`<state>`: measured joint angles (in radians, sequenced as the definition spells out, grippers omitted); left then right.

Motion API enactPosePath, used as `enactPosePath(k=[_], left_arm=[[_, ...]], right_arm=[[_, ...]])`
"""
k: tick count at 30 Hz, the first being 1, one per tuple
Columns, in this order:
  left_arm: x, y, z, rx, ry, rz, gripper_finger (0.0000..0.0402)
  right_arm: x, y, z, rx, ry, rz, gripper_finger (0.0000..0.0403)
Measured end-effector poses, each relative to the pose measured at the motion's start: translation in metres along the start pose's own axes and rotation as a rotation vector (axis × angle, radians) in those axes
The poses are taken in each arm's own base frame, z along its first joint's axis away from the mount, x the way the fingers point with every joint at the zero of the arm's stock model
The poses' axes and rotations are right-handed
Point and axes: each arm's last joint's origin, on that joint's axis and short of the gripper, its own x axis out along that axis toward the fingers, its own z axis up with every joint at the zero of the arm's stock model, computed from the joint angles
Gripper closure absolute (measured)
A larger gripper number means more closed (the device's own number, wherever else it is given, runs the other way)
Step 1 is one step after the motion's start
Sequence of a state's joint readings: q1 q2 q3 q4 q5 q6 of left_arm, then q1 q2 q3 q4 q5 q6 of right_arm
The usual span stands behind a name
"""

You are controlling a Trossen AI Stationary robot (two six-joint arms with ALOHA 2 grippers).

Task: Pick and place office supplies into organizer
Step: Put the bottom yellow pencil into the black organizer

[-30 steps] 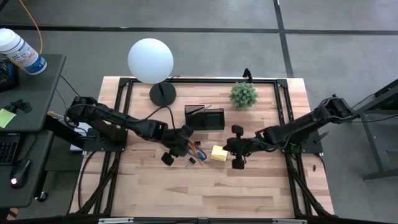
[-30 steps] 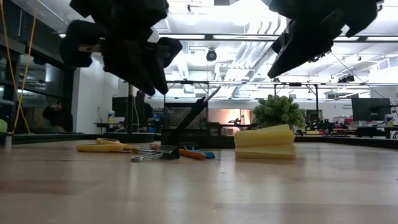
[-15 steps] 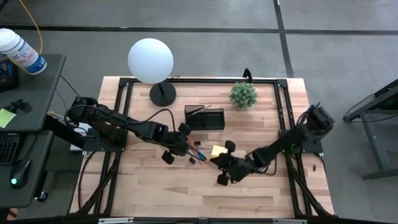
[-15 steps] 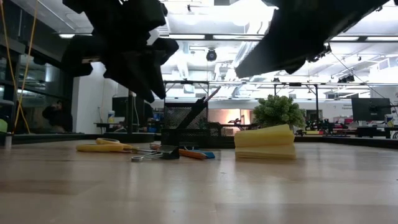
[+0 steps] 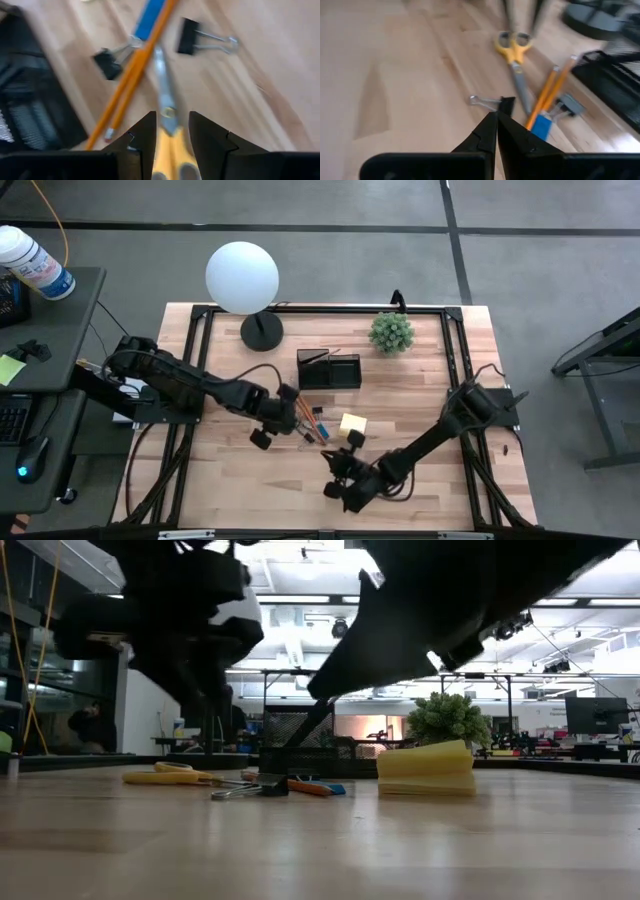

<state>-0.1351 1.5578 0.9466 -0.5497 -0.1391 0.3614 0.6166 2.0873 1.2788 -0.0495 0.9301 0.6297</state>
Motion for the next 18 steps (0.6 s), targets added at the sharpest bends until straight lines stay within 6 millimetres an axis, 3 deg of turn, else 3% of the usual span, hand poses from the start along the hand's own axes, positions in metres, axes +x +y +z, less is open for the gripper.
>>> enactPosePath(k=[4,11,18], left_arm=[[-0.003,-0.02,0.004,0.067,0.01,-0.032,0.0316],[-0.014,-0.05,0.012,0.174,-0.035,-0.082,0.0367],[-0.036,-0.055,0.016,0.32,-0.209,-0.105,0.0398]], right_arm=[[-0.004,0.01,-0.008,0.084,-0.029,-0.083,0.0391],[-0.013,0.023,-0.016,0.174,-0.033,-0.06,0.0391],[-0.003,0.017,-0.013,0.183,0.004,-0.066,0.0391]])
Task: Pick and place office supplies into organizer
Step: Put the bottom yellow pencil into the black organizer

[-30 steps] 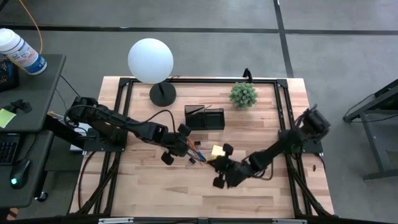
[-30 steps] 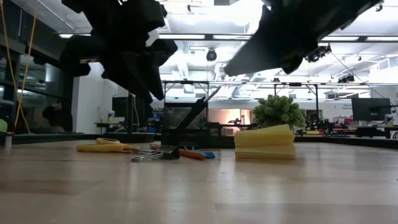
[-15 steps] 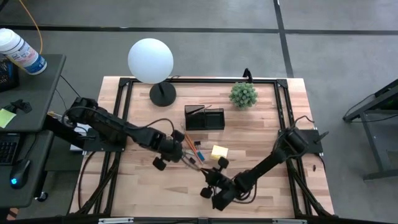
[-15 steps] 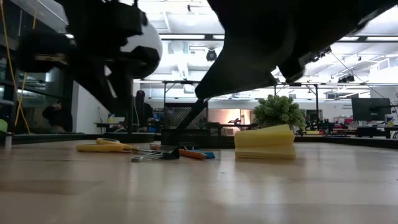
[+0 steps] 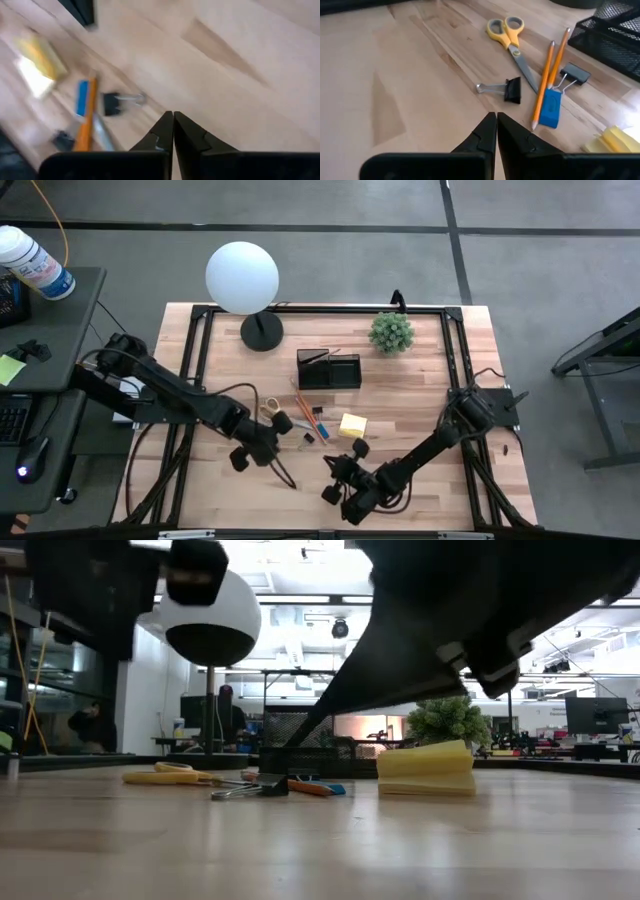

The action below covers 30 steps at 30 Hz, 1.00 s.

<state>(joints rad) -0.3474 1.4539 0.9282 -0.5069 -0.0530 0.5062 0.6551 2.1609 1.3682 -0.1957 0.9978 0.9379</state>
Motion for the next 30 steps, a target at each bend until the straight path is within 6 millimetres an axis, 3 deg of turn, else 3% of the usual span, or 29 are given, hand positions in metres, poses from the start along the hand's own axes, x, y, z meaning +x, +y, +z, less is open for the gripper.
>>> enactPosePath(k=[4,12,18,23,30], left_arm=[[-0.005,0.005,-0.016,0.013,-0.031,0.051,0.0393],[-0.006,0.003,-0.054,-0.194,-0.005,0.278,0.0399],[0.001,-0.013,-0.058,-0.214,-0.026,0.318,0.0399],[0.001,-0.014,-0.058,-0.261,-0.027,0.313,0.0397],[0.001,-0.014,-0.059,-0.26,-0.022,0.313,0.0396]], right_arm=[[0.006,-0.004,0.002,-0.005,0.005,-0.02,0.0391],[0.008,-0.006,0.003,-0.001,0.001,-0.035,0.0391],[0.015,-0.009,0.006,0.0,0.02,-0.043,0.04],[0.019,-0.013,0.006,0.004,0.059,-0.049,0.0401],[0.012,-0.004,0.024,-0.027,0.114,-0.117,0.0402]])
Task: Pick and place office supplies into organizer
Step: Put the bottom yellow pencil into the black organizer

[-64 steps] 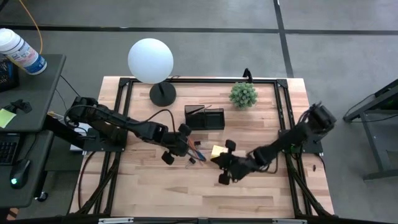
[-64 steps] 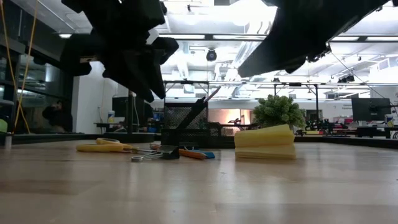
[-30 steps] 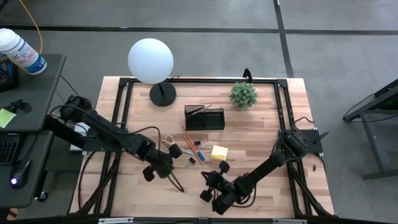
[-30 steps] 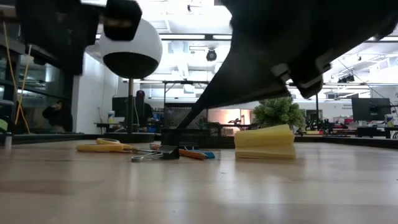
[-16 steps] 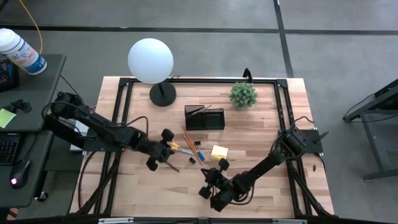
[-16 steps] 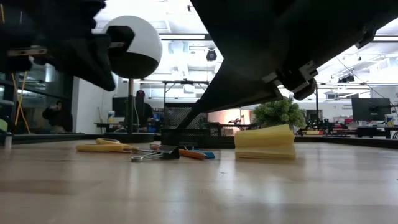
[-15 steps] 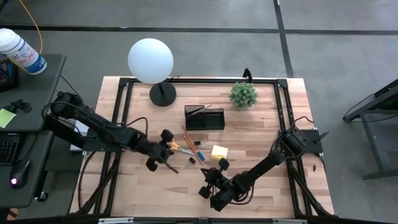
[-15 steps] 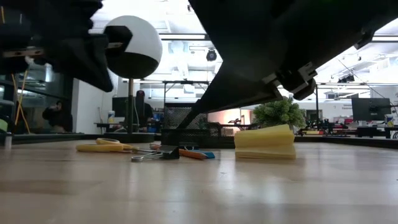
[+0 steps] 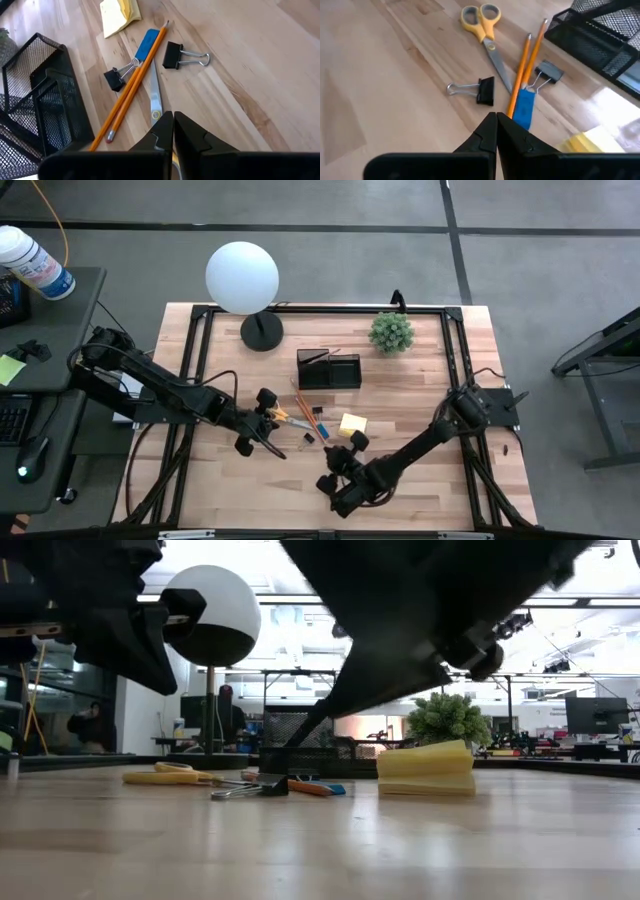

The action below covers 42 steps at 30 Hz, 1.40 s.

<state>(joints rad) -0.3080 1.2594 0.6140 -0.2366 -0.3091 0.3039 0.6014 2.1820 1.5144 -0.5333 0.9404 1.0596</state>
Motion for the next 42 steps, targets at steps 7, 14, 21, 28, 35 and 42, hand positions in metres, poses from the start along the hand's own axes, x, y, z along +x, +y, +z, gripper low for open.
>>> enactPosePath(k=[7,14,21,28,35,42], left_arm=[[0.0,0.0,0.0,0.0,0.003,-0.002,0.0396],[0.0,0.0,0.0,0.003,-0.002,-0.008,0.0396],[0.0,0.0,0.0,0.003,-0.005,-0.01,0.0396],[0.0,-0.001,0.0,0.003,-0.009,-0.023,0.0396],[0.0,-0.001,0.001,0.004,-0.019,-0.048,0.0396],[0.0,-0.001,0.001,0.005,-0.019,-0.048,0.0396]], right_arm=[[0.011,0.031,-0.01,-0.071,0.117,-0.118,0.0402],[-0.016,0.029,-0.011,0.013,0.044,-0.268,0.0402],[-0.027,0.027,-0.027,0.12,-0.041,-0.257,0.04],[-0.017,0.027,-0.037,0.181,-0.061,-0.234,0.0401],[-0.011,0.024,-0.046,0.2,-0.056,-0.215,0.0402],[-0.01,0.02,-0.043,0.219,-0.048,-0.088,0.0402]])
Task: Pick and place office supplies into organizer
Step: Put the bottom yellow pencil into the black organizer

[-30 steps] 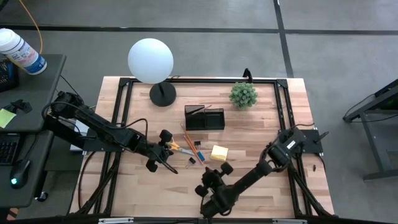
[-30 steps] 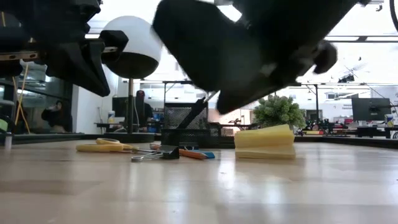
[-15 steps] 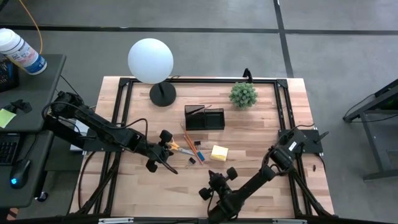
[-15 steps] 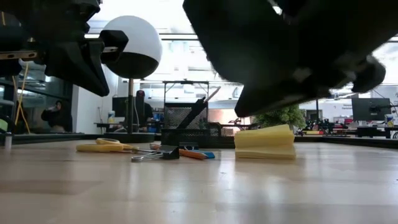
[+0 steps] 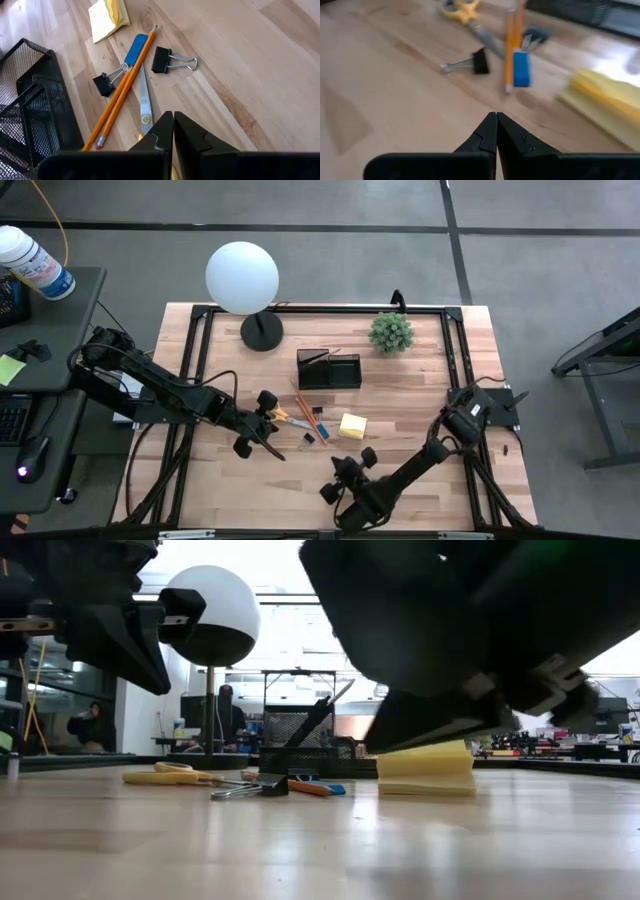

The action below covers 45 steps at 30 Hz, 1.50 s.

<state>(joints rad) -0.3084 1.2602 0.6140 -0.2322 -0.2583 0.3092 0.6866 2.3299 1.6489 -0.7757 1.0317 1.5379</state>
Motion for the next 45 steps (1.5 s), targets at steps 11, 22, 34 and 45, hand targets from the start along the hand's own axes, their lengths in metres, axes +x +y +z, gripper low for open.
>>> enactPosePath(k=[11,22,34,45], left_arm=[[0.0,0.0,0.0,-0.008,0.001,0.0,0.0396],[0.0,0.0,0.0,-0.002,0.001,0.0,0.0396],[0.0,0.0,0.0,0.0,0.001,0.0,0.0396],[0.0,0.0,0.0,0.0,0.002,0.0,0.0396]], right_arm=[[0.031,-0.007,0.003,-0.084,0.004,0.019,0.0396],[0.04,-0.007,0.007,-0.072,0.076,0.018,0.0361],[0.05,-0.005,0.013,-0.097,0.112,0.034,0.0271],[0.058,-0.007,0.018,-0.127,0.119,0.021,0.0288]])
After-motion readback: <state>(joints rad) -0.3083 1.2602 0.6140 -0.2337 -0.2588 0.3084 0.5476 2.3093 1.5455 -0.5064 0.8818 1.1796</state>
